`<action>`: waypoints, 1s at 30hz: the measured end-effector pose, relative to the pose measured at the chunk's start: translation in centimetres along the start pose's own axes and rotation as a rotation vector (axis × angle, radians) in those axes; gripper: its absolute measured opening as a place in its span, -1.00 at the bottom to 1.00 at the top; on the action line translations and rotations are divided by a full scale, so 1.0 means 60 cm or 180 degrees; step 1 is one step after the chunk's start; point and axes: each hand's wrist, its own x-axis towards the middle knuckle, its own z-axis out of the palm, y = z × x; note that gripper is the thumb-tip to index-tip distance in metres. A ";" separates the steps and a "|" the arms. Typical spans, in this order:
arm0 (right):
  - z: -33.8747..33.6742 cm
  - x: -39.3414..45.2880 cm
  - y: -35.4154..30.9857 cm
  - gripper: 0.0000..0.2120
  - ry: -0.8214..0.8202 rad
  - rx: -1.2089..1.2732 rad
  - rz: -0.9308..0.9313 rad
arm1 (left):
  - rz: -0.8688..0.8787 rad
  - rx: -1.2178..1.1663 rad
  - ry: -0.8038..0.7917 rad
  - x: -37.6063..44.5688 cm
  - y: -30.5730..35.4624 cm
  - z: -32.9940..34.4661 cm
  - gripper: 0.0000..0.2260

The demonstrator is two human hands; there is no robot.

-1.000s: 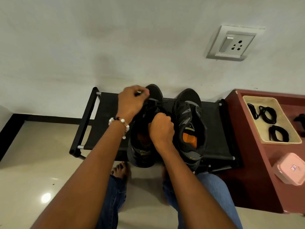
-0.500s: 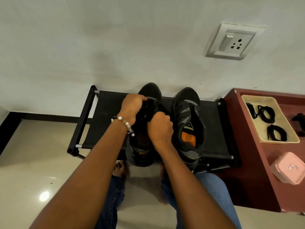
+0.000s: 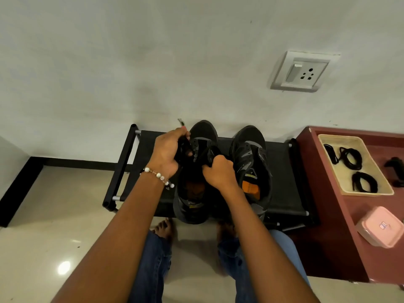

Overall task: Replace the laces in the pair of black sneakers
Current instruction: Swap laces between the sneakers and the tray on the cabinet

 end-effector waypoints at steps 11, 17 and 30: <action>-0.099 -0.087 -0.091 -0.58 0.0291 0.1682 -0.1402 | 0.0356 0.0582 -0.0388 -0.120 0.108 0.024 -0.84; -0.131 -0.112 -0.113 -0.89 0.0337 0.2271 -0.1532 | 0.0354 0.0382 -0.0616 -0.177 0.161 0.029 -0.85; -0.234 -0.165 -0.153 -0.77 0.0733 -0.0880 -0.2044 | 0.1008 0.2123 -0.1076 -0.269 0.186 0.029 -0.84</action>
